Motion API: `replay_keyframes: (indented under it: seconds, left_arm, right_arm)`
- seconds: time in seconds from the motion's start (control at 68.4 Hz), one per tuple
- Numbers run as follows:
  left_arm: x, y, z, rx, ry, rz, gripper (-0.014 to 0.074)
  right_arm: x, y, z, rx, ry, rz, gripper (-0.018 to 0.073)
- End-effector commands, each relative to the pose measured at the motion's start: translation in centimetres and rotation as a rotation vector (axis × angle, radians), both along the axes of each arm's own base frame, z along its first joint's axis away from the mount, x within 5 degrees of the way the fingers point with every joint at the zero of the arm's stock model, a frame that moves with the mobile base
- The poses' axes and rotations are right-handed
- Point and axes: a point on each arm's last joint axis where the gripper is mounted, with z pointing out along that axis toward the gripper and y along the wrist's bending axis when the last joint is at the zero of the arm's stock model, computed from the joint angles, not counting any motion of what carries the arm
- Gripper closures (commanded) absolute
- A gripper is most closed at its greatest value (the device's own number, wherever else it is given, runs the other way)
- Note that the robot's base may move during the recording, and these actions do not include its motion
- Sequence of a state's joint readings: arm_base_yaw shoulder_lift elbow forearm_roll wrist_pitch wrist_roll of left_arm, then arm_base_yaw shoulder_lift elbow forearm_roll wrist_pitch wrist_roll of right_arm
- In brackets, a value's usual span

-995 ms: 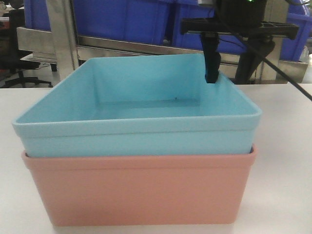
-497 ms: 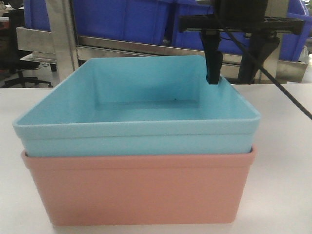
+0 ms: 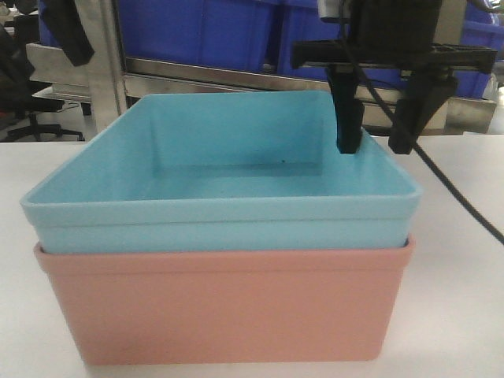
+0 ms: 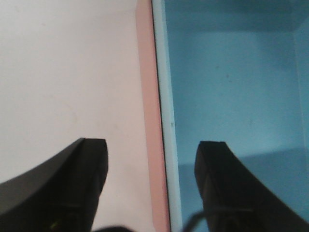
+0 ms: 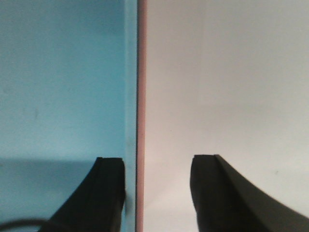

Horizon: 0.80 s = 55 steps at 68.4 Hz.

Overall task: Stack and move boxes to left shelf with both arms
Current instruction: 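Grip both stacked boxes' walls with the left and right grippers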

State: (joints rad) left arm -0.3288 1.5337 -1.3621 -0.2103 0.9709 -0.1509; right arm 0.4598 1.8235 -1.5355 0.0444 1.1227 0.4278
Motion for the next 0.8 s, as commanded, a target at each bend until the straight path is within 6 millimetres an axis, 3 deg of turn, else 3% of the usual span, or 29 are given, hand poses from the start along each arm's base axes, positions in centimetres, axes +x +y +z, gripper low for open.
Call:
replay_keyframes:
  seconds: [0.0,0.293,0.79]
  left_arm:
    - [-0.4,-1.2,1.3,0.007,-0.041,0.032,0.0283]
    - [-0.6,-3.7,-0.7,0.045,0.048,0.069,0.0283]
    - [-0.2,-4.6,-4.1,0.124,0.209,0.059,0.0283]
  right_arm:
    - [-0.8,0.0,2.7,0.044,-0.086,0.009,0.0154]
    - [-1.6,1.8,2.6,0.062,-0.086,0.013,0.0154]
    - [-2.4,1.3,-0.2,0.018,-0.014,-0.005,0.0154]
